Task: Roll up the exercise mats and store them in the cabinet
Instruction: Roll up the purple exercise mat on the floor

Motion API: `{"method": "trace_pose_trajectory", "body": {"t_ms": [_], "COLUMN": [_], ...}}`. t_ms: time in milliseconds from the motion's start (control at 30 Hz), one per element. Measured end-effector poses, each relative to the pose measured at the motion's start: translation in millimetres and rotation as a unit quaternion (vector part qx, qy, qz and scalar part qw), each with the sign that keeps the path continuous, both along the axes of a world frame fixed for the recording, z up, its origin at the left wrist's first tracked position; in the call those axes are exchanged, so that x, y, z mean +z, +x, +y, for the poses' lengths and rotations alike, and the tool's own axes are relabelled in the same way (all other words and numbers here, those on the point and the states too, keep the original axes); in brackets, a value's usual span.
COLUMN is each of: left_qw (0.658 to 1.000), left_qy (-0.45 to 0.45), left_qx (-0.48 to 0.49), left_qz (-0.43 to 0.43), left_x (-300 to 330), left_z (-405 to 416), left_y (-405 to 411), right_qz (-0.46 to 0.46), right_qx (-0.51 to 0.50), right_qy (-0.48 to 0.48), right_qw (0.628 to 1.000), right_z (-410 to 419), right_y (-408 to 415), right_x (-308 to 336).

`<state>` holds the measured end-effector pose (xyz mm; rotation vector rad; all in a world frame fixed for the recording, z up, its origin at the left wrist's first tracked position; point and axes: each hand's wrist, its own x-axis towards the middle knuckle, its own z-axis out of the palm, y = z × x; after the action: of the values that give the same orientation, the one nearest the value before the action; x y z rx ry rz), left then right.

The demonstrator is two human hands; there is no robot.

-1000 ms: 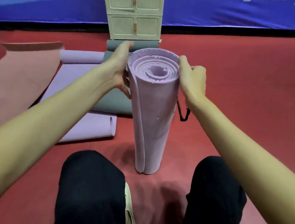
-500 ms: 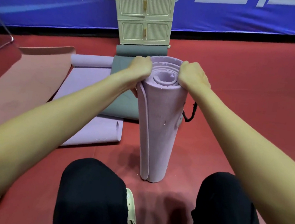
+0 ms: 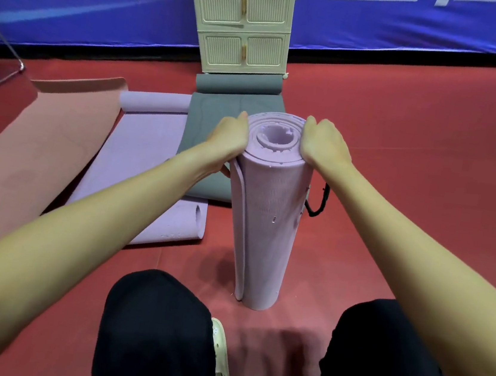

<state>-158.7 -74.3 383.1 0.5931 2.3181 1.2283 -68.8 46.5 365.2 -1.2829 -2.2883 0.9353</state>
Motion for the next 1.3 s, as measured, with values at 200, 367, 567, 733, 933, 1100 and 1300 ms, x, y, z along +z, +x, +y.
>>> {"method": "trace_pose_trajectory", "body": {"t_ms": [200,367,567,733,933,1100,1300], "left_qw": [0.988,0.994,0.993,0.987,0.974,0.968,0.96], "left_qy": [-0.069,-0.007,-0.018,0.032,0.023,0.006,0.006], "left_qx": [-0.033,0.005,-0.02,-0.044,-0.044,-0.014,-0.048], "left_qz": [0.13,0.106,0.112,0.154,0.22,0.249,0.277], "left_x": [1,1,-3,-4,-6,-8,-5], "left_z": [-8,-15,-21,-27,-25,-23,-25], "left_y": [-2,-1,-6,-4,-8,-12,-20], "right_qz": [0.01,0.06,0.222,0.193,0.231,0.23,0.187], "right_qx": [-0.03,0.004,0.156,0.323,0.339,0.253,0.223], "right_qy": [0.075,0.154,0.112,0.055,0.049,0.1,0.081], "right_qw": [0.997,0.986,0.956,0.925,0.911,0.934,0.953], "right_z": [-5,2,11,-1,-5,-2,-12], "right_y": [1,-6,-15,-9,2,15,47], "right_x": [3,5,24,36,25,24,14]}}
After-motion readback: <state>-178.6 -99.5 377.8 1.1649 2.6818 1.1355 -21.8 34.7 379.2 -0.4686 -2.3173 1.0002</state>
